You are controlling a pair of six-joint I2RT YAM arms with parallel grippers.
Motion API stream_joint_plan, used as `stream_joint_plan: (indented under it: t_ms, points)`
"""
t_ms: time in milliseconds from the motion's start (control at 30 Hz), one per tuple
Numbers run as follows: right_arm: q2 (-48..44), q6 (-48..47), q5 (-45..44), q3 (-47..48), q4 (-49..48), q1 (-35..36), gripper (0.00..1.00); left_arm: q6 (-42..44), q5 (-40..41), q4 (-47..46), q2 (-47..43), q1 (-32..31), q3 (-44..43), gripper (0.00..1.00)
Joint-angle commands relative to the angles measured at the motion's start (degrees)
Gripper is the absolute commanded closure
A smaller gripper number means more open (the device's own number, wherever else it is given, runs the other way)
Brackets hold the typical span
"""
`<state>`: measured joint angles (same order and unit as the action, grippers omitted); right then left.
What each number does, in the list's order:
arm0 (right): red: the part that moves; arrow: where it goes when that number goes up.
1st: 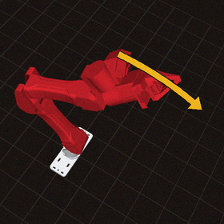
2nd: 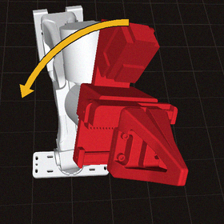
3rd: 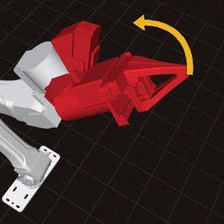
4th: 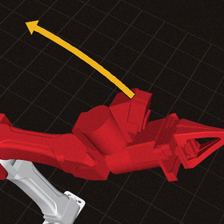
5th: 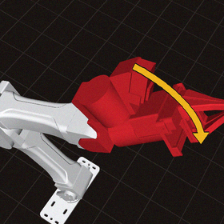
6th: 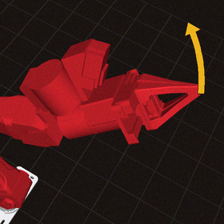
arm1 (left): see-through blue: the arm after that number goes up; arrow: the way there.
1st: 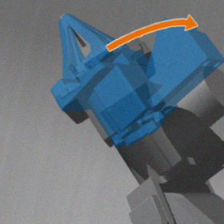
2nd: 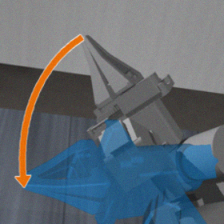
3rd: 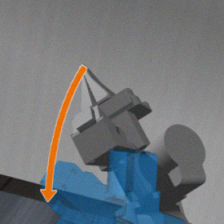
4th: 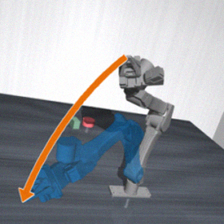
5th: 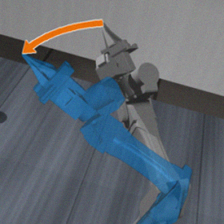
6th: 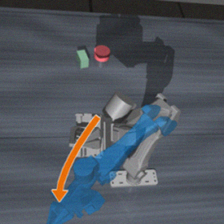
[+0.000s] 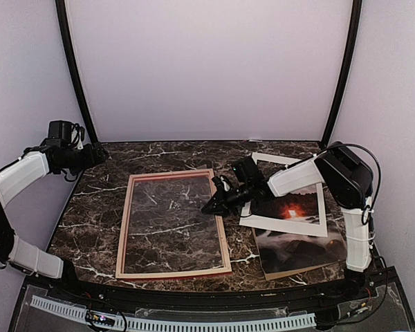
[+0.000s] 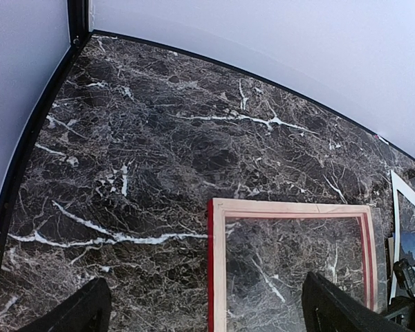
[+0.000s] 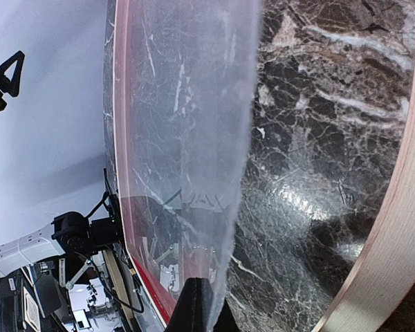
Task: Put the photo into the frame
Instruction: Place the glass panel at the frame body.
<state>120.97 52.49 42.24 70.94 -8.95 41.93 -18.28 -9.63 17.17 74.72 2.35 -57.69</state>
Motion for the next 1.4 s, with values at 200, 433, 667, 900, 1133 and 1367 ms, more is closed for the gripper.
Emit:
stream_joint_plan:
  t_ms: [200,433,667,900,1133,1367]
  points:
    - [-0.36,-1.78,-0.84,1.92,1.63,-0.45,1.00,-0.35,-0.57,-1.18,0.10,-0.48,0.76,0.01]
    - [-0.36,-2.35,-1.10,1.93,2.27,-0.54,1.00,-0.35,-0.48,-1.17,0.23,-0.59,0.86,0.01]
    - [-0.51,-2.74,-1.19,1.84,2.53,-0.65,1.00,-0.35,-0.42,-1.13,0.16,-0.68,0.83,0.01]
    - [-0.51,-2.68,-1.28,1.84,2.45,-0.63,1.00,-0.44,-0.44,-1.17,0.16,-0.81,1.05,0.01]
    - [0.32,-2.23,-1.37,2.60,1.93,-0.34,1.00,-1.40,0.43,-2.10,1.04,-6.38,2.50,0.01]
    - [0.97,-2.04,-1.76,3.29,2.09,0.25,0.91,-7.22,0.45,-8.26,2.87,-14.34,7.08,0.01]
